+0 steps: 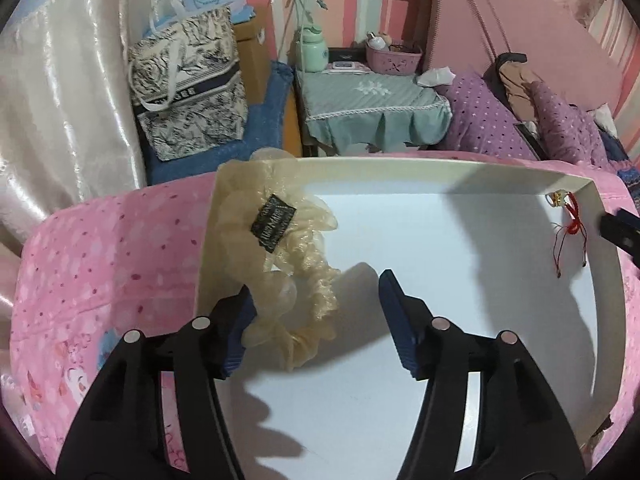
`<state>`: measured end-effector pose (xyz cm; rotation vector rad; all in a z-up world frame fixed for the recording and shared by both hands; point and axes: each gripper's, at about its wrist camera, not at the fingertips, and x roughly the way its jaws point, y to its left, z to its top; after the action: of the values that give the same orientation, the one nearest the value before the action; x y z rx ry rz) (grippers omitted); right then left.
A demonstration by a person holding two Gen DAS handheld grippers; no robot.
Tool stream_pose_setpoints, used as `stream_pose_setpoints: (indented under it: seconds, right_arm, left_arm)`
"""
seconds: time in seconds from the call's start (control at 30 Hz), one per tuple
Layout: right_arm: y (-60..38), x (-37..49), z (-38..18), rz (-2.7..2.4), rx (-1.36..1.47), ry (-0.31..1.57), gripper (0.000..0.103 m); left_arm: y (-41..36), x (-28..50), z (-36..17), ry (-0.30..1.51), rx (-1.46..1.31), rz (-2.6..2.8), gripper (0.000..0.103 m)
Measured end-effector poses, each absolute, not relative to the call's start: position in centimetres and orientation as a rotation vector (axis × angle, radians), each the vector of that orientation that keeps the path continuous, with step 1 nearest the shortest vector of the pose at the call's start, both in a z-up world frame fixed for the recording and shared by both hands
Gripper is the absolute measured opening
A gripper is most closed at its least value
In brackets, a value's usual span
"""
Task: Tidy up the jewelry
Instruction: 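Carry the cream scrunchie into the white tray with the left gripper while the right drops the red pendant there, then move both open grippers back toward the remaining jewelry beside the tray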
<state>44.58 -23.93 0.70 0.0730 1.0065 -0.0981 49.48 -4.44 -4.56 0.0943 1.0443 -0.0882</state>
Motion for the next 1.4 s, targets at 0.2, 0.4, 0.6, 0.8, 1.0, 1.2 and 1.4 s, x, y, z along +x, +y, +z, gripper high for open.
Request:
stream_pose_setpoints:
  seconds: [0.2, 0.4, 0.6, 0.8, 1.0, 1.2, 1.4]
  right_arm:
    - [-24.0, 37.5, 6.8, -0.097, 0.03, 0.874, 0.074]
    - [-24.8, 29.8, 11.0, -0.101, 0.069, 0.821, 0.09]
    - [-25.3, 25.4, 10.1, -0.121, 0.111, 0.87, 0.09]
    - [-24.4, 23.0, 7.4, -0.137, 0.169, 0.913, 0.09]
    - [-22.1, 22.5, 5.7, -0.137, 0.104, 0.954, 0.09]
    - [-21.2, 23.2, 3.7, -0.093, 0.132, 0.993, 0.09]
    - [-19.9, 24.2, 0.5, -0.069, 0.127, 1.07, 0.09]
  left_arm:
    - [-3.9, 45.9, 0.2, 0.965, 0.065, -0.097, 0.076]
    - [-2.7, 37.3, 6.1, 0.878, 0.112, -0.073, 0.1]
    - [-0.2, 29.4, 6.5, 0.93, 0.062, -0.094, 0.1]
    - [1.9, 25.0, 5.3, 0.924, -0.048, -0.106, 0.1]
    - [2.2, 25.1, 2.7, 0.959, -0.065, -0.085, 0.1]
    - [1.4, 26.2, 0.3, 1.006, -0.034, -0.103, 0.1]
    - [1.6, 27.7, -2.3, 1.051, -0.035, -0.072, 0.1]
